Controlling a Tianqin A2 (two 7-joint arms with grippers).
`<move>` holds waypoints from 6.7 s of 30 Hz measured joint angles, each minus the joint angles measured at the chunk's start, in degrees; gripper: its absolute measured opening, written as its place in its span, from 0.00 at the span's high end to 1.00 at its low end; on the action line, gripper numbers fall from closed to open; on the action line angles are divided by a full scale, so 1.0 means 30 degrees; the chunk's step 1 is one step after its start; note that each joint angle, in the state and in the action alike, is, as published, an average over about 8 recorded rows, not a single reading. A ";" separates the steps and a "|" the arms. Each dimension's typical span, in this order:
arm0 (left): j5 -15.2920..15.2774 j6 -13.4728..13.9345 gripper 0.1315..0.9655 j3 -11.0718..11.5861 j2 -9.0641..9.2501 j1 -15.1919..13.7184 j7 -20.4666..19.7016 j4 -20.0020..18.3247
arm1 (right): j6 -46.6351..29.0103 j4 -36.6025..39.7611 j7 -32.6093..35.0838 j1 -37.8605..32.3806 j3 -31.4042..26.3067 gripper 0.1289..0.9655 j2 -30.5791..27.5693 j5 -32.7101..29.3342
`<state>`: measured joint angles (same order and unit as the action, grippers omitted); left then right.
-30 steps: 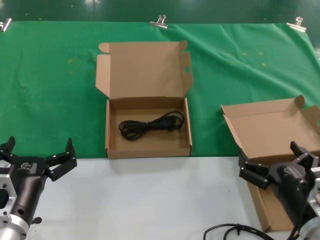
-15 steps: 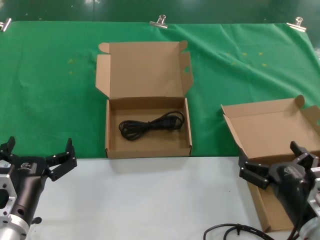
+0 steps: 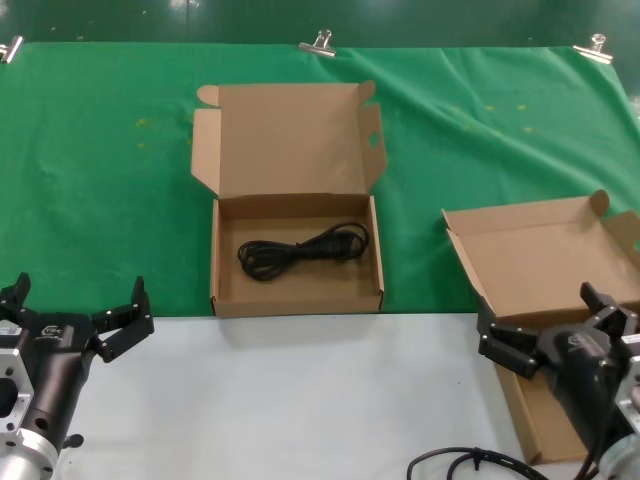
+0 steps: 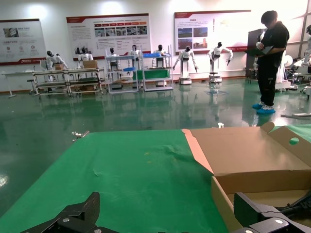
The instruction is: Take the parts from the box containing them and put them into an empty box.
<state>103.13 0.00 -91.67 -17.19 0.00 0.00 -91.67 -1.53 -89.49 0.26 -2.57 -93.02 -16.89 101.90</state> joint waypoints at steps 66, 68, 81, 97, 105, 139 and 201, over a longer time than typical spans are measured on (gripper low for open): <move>0.0000 0.0000 0.00 0.0000 0.0000 0.0000 -0.0002 0.0000 | 0.0000 0.0000 0.0001 0.0000 0.0000 0.00 0.0000 0.0000; 0.0000 0.0000 0.00 0.0000 0.0000 0.0000 -0.0002 0.0000 | 0.0000 0.0000 0.0001 0.0000 0.0000 0.00 0.0000 0.0000; 0.0000 0.0000 0.00 0.0000 0.0000 0.0000 0.0005 0.0000 | 0.0000 0.0000 0.0001 0.0000 0.0000 0.00 0.0000 0.0000; 0.0000 0.0000 0.00 0.0000 0.0000 0.0000 0.0000 0.0000 | 0.0000 0.0000 0.0001 0.0000 0.0000 0.00 0.0000 0.0000; 0.0000 0.0000 0.00 0.0000 0.0000 0.0000 0.0000 0.0000 | 0.0000 0.0000 0.0001 0.0000 0.0000 0.00 0.0000 0.0000; 0.0000 0.0000 0.00 0.0000 0.0000 0.0000 0.0000 0.0000 | 0.0000 0.0000 0.0001 0.0000 0.0000 0.00 0.0000 0.0000; 0.0000 0.0000 0.00 0.0000 0.0000 0.0000 -0.0002 0.0000 | 0.0000 0.0000 0.0001 0.0000 0.0000 0.00 0.0000 0.0000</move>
<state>103.13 0.00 -91.67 -17.19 0.00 0.00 -91.67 -1.53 -89.49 0.26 -2.57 -93.02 -16.89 101.90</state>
